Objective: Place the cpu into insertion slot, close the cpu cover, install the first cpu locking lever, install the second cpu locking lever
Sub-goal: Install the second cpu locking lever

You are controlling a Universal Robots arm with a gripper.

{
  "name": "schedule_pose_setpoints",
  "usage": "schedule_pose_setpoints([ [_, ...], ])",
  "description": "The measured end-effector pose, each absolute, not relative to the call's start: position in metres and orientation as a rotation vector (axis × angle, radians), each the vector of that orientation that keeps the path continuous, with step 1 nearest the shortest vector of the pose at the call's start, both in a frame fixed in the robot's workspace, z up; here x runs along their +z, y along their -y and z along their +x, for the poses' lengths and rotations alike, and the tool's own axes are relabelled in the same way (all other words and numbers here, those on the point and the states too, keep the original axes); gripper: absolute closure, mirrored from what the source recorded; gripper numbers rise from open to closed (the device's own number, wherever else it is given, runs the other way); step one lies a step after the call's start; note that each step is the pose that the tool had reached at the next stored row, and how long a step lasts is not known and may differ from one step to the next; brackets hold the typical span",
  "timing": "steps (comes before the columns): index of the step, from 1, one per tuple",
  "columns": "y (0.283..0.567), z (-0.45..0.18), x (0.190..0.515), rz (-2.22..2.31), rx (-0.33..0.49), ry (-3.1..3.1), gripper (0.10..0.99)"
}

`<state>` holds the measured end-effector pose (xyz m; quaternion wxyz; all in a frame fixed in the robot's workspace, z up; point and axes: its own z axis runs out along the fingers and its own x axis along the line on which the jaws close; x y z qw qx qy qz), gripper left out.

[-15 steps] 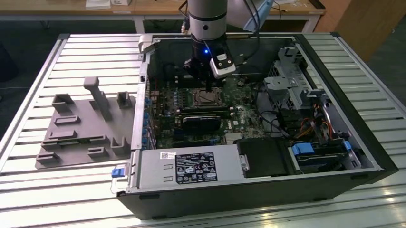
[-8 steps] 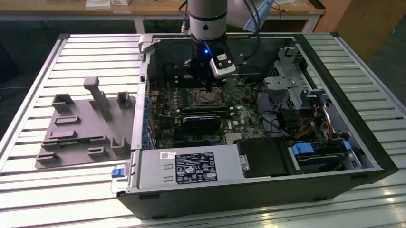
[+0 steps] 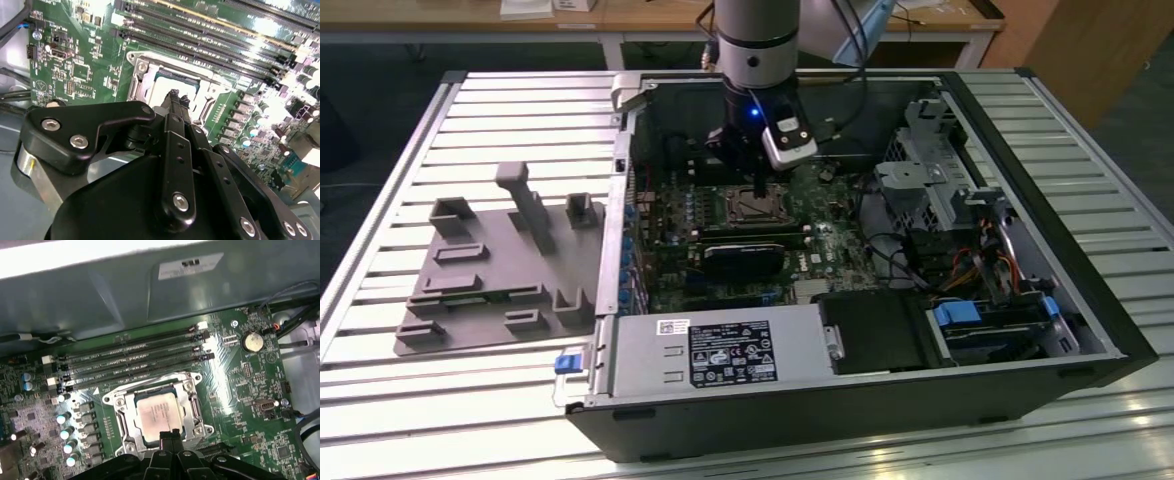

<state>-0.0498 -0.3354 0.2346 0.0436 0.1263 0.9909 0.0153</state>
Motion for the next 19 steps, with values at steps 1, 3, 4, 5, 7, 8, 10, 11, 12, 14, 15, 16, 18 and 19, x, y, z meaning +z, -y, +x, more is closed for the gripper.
schedule_pose_setpoints([
  [1, 0.337, -0.050, 0.235, 0.386, 0.047, -3.029, 0.984],
  [3, 0.340, -0.050, 0.235, 0.386, 0.047, -3.029, 0.984],
  [4, 0.342, -0.050, 0.235, 0.386, 0.047, -3.029, 0.984],
  [5, 0.343, -0.050, 0.235, 0.386, 0.047, -3.029, 0.984],
  [7, 0.346, -0.050, 0.235, 0.386, 0.047, -3.029, 0.984],
  [8, 0.348, -0.050, 0.235, 0.386, 0.047, -3.029, 0.984],
  [10, 0.351, -0.050, 0.235, 0.386, 0.047, -3.029, 0.984],
  [11, 0.352, -0.050, 0.235, 0.386, 0.047, -3.029, 0.984],
  [12, 0.354, -0.050, 0.235, 0.386, 0.047, -3.029, 0.984],
  [14, 0.356, -0.050, 0.235, 0.386, 0.047, -3.029, 0.984],
  [15, 0.358, -0.050, 0.235, 0.386, 0.047, -3.029, 0.984],
  [16, 0.359, -0.050, 0.235, 0.386, 0.047, -3.029, 0.984],
  [18, 0.362, -0.050, 0.235, 0.386, 0.047, -3.029, 0.984],
  [19, 0.363, -0.050, 0.235, 0.386, 0.047, -3.029, 0.984],
])
